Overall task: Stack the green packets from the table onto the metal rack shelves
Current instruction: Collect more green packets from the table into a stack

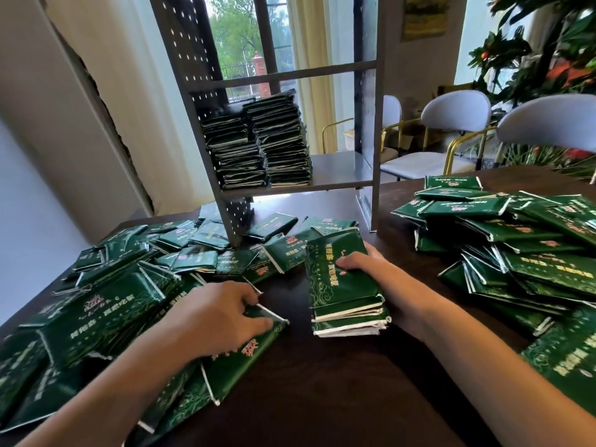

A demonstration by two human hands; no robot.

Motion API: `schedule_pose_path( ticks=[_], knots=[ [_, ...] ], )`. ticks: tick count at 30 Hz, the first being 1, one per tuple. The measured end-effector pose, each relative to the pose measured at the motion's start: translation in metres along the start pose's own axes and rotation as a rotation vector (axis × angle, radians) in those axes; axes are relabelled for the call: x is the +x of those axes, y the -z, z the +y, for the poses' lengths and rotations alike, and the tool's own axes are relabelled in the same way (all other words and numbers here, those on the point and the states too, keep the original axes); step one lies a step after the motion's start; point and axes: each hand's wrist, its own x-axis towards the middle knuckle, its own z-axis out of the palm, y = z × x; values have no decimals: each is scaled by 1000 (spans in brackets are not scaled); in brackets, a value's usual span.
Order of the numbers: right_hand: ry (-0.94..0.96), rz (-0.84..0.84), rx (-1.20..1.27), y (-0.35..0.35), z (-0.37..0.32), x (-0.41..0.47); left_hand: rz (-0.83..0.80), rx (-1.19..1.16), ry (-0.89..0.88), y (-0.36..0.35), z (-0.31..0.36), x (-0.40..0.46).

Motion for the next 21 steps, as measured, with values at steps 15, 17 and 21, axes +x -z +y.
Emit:
schedule_pose_path(
  ticks=[15,17,21],
  knots=[
    [3,11,20,1,1,-3,190,-41,-73,-18,10,5],
    [0,11,15,2,1,-2,208,-120,-51,-17,11,9],
    [-2,13,2,2,3,1,259,-264,-12,-8,11,16]
  ],
)
